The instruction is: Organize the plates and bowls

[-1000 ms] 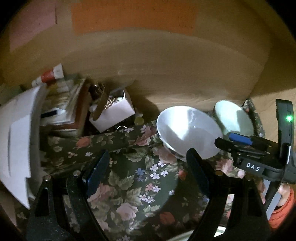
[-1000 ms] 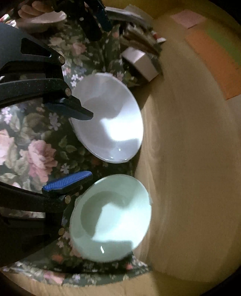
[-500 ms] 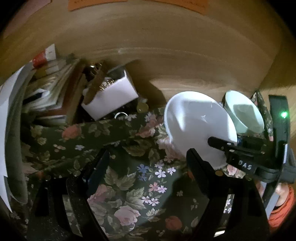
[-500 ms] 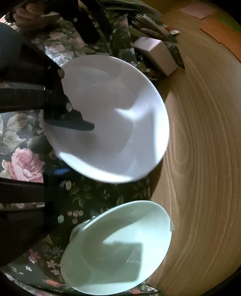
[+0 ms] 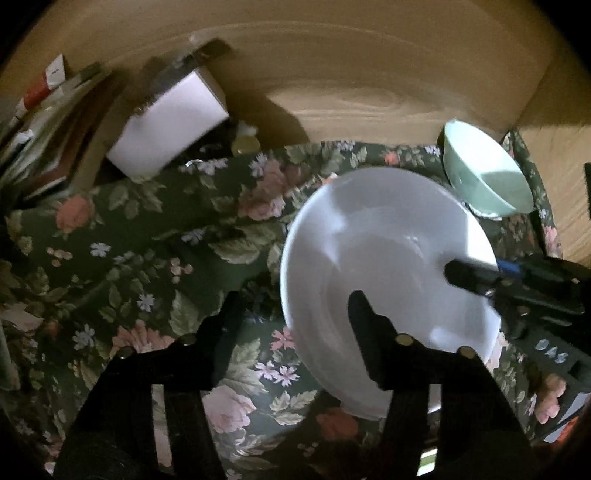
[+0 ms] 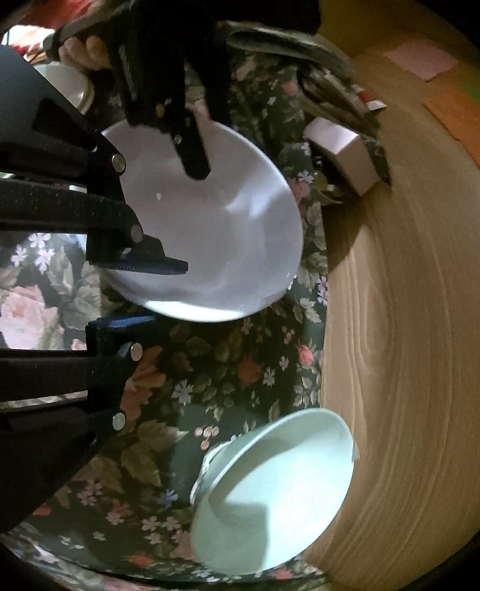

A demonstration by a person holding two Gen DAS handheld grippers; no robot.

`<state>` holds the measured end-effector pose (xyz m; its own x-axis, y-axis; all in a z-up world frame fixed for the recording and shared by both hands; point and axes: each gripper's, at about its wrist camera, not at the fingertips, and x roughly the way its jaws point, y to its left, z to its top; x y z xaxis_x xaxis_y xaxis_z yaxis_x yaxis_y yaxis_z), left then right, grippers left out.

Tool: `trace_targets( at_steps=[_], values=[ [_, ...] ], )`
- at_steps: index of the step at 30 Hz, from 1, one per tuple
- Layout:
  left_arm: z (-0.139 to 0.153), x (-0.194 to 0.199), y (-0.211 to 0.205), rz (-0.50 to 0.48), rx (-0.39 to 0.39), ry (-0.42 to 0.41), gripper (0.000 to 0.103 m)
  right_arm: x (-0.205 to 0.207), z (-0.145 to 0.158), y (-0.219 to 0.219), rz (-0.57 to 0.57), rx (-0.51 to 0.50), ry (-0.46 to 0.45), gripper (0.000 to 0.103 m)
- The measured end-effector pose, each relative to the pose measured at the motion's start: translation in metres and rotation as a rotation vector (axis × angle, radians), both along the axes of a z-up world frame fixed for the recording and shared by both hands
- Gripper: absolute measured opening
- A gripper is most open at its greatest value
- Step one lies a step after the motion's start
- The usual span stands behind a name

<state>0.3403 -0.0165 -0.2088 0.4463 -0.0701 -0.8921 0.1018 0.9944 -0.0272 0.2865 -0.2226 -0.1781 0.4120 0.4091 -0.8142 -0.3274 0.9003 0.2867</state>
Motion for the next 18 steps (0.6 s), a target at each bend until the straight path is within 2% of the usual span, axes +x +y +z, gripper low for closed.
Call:
trace_targets(
  at_steps=[2,6,8,12,15,18],
  values=[
    [-0.003,-0.003,-0.001,-0.004,0.004,0.002,0.051,-0.003,0.005,-0.003,-0.010,0.002,-0.002,0.021],
    [-0.013,-0.001,-0.006,-0.016,-0.003,0.027,0.034,0.002,0.000,-0.013,-0.013,0.024,0.020,0.021],
    [-0.017,-0.001,-0.010,-0.018,0.002,0.024,0.032,0.002,-0.002,-0.011,-0.004,0.030,0.022,0.021],
    [-0.021,0.000,-0.019,-0.043,0.002,0.022,0.021,0.015,-0.007,0.007,0.020,0.024,0.025,0.020],
    [-0.020,-0.004,-0.025,-0.057,0.035,0.010,0.020,0.018,-0.007,0.016,0.018,-0.013,-0.002,0.020],
    [-0.019,-0.005,-0.028,-0.058,0.036,0.002,0.020,0.017,-0.006,0.016,0.010,-0.002,-0.004,0.020]
  ],
)
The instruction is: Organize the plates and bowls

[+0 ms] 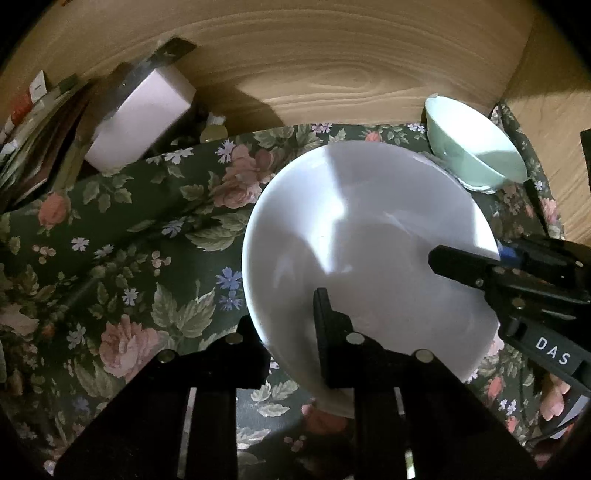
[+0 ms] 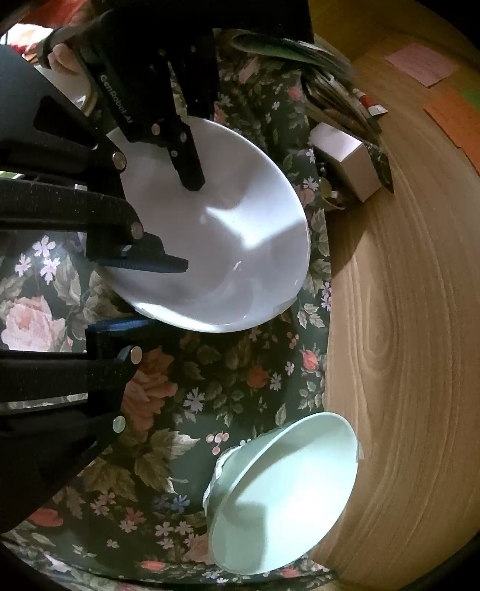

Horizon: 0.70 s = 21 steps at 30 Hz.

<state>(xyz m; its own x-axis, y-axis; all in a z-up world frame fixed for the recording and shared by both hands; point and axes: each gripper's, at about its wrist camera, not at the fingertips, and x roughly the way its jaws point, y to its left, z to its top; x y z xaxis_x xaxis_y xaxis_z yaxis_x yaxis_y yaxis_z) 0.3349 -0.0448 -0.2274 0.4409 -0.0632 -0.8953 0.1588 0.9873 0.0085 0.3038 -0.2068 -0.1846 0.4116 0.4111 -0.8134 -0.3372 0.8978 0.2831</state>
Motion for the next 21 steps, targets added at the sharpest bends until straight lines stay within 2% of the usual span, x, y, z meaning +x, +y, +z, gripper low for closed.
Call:
trace_targets(
  at_steps=[9,21],
  values=[
    [0.035,-0.023,0.001,-0.019,-0.010,-0.081,0.020,-0.018,0.030,-0.004,-0.022,0.029,-0.068,0.020],
    [0.079,-0.075,0.016,0.000,-0.046,-0.153,0.020,-0.056,0.067,0.000,-0.013,0.037,-0.147,0.020]
  ],
)
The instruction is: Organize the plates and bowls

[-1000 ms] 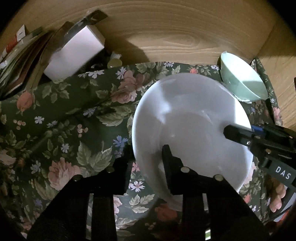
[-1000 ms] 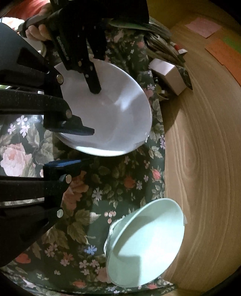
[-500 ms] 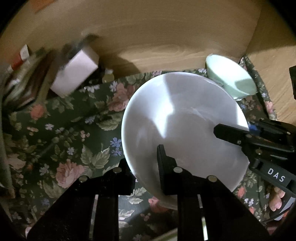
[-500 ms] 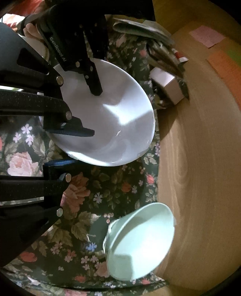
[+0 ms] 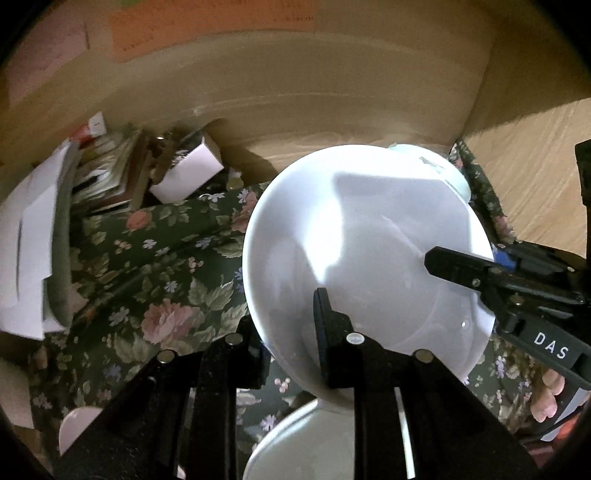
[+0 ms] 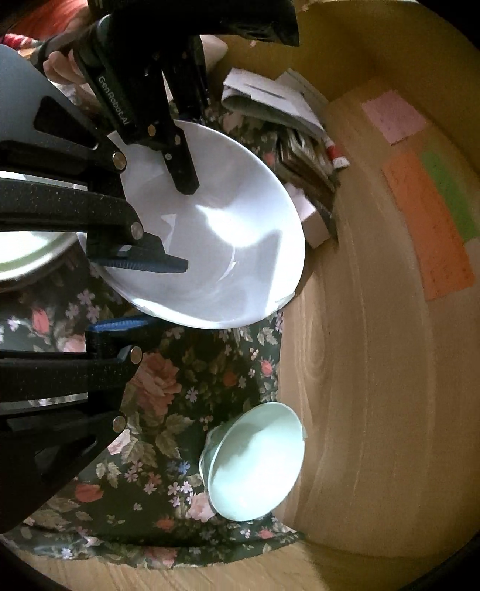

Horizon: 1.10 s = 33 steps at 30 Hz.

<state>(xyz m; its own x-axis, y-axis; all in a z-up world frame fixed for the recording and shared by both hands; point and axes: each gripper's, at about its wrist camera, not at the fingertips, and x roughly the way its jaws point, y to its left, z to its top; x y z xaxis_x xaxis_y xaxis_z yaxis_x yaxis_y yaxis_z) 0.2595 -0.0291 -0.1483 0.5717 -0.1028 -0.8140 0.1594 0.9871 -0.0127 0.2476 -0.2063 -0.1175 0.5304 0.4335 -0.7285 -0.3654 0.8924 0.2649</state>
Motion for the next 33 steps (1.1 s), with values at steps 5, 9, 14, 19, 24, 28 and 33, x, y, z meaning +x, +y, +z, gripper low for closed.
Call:
trace_targets(
  at_steps=[5,9,14,19,24,28,33],
  values=[
    [0.011,-0.019,0.004,0.015,-0.014,-0.024,0.020,-0.014,0.010,0.009,0.007,0.003,-0.024,0.020],
    [0.020,-0.036,0.010,0.025,-0.019,-0.045,0.020,-0.027,0.017,0.017,0.019,0.002,-0.041,0.020],
    [0.026,-0.056,0.022,0.040,-0.028,-0.063,0.020,-0.043,0.023,0.030,0.036,0.000,-0.060,0.020],
    [0.030,-0.077,0.038,0.060,-0.036,-0.074,0.020,-0.057,0.028,0.044,0.059,0.003,-0.072,0.020],
    [0.032,-0.095,0.055,0.088,-0.041,-0.081,0.020,-0.068,0.026,0.061,0.089,0.005,-0.075,0.020],
    [0.031,-0.110,0.069,0.119,-0.045,-0.081,0.020,-0.075,0.026,0.076,0.117,0.007,-0.074,0.020],
    [0.029,-0.125,0.090,0.159,-0.050,-0.082,0.020,-0.082,0.024,0.095,0.155,0.016,-0.069,0.020]
  ],
)
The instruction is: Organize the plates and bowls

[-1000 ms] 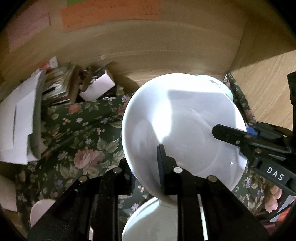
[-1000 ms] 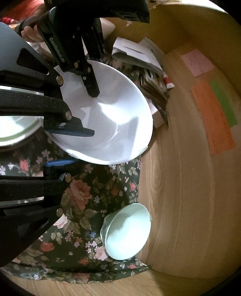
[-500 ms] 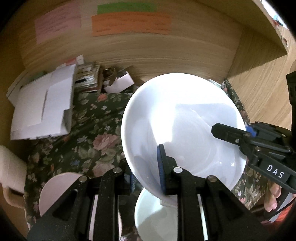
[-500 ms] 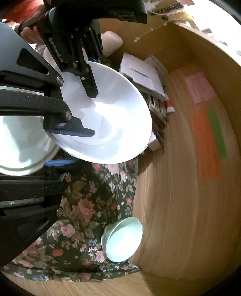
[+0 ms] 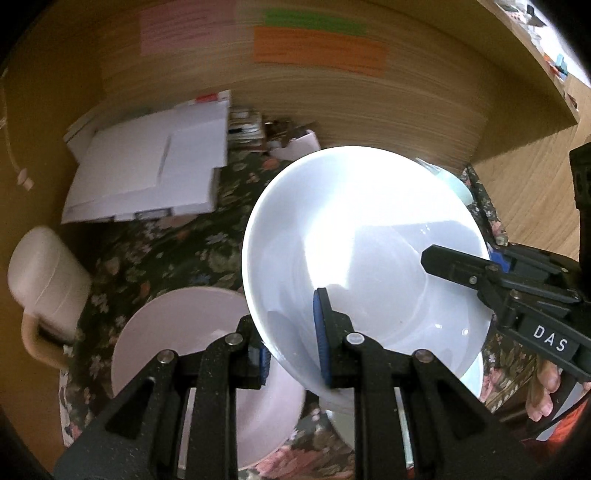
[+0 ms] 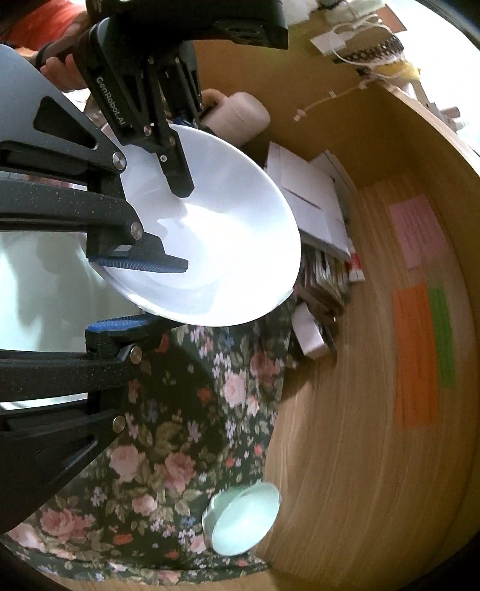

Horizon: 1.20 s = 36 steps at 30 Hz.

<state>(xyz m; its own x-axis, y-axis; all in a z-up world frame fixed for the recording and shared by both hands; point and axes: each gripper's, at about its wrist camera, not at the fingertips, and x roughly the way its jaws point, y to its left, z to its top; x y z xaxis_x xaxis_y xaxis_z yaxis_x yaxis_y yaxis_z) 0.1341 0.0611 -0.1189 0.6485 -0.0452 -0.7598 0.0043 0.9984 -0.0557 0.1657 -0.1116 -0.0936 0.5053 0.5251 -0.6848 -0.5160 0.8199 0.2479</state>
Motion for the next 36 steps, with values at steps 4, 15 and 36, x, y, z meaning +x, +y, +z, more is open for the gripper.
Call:
trace_targets(
  at_steps=[4,15,36],
  values=[
    [-0.002,-0.011,0.017,0.036,-0.002,0.005,0.020,-0.005,-0.004,0.018,0.038,0.004,0.007,0.020],
    [-0.014,-0.039,0.058,0.128,-0.023,0.025,0.020,-0.016,-0.016,0.062,0.130,0.012,0.042,0.020],
    [-0.054,-0.063,0.105,0.205,-0.111,0.088,0.020,-0.015,-0.050,0.107,0.202,-0.026,0.126,0.019]
  ],
)
